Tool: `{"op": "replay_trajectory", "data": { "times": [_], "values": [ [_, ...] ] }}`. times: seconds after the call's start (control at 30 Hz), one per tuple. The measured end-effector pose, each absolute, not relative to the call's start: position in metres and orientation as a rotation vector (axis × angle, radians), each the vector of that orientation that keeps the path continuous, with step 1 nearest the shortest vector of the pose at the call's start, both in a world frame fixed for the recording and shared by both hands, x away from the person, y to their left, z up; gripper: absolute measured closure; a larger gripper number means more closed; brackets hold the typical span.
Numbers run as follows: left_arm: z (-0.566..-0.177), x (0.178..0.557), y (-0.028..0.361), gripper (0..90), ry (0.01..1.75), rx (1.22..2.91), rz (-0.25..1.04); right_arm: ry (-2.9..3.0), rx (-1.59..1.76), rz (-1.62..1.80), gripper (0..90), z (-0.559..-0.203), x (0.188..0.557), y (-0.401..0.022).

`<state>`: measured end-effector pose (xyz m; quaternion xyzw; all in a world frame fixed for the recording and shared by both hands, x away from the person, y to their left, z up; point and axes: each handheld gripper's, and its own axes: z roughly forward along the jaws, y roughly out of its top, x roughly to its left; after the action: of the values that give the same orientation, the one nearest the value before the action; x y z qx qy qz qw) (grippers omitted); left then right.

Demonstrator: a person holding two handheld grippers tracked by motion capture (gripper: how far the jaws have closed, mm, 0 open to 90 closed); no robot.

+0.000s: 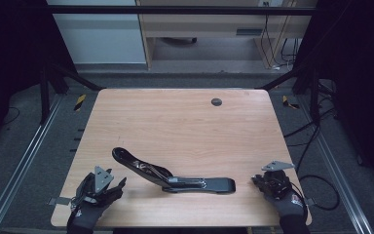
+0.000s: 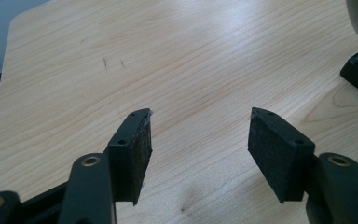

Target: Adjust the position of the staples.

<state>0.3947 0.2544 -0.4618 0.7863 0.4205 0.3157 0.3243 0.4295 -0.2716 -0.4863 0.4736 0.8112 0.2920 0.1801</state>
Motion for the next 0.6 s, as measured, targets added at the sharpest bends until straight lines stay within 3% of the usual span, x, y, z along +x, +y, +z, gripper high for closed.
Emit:
{"op": "replay_trajectory", "data": {
  "times": [0.27, 0.6],
  "values": [
    [-0.462, 0.395, 0.254, 39.1, 1.103, 2.068, 0.826, 2.312, 1.319, 0.799, 77.3, -0.487, 0.431, -0.270],
    [-0.463, 0.395, 0.253, 39.0, 1.106, 2.070, 0.833, 2.353, 1.406, 0.740, 67.5, -0.469, 0.438, -0.259]
  ]
}}
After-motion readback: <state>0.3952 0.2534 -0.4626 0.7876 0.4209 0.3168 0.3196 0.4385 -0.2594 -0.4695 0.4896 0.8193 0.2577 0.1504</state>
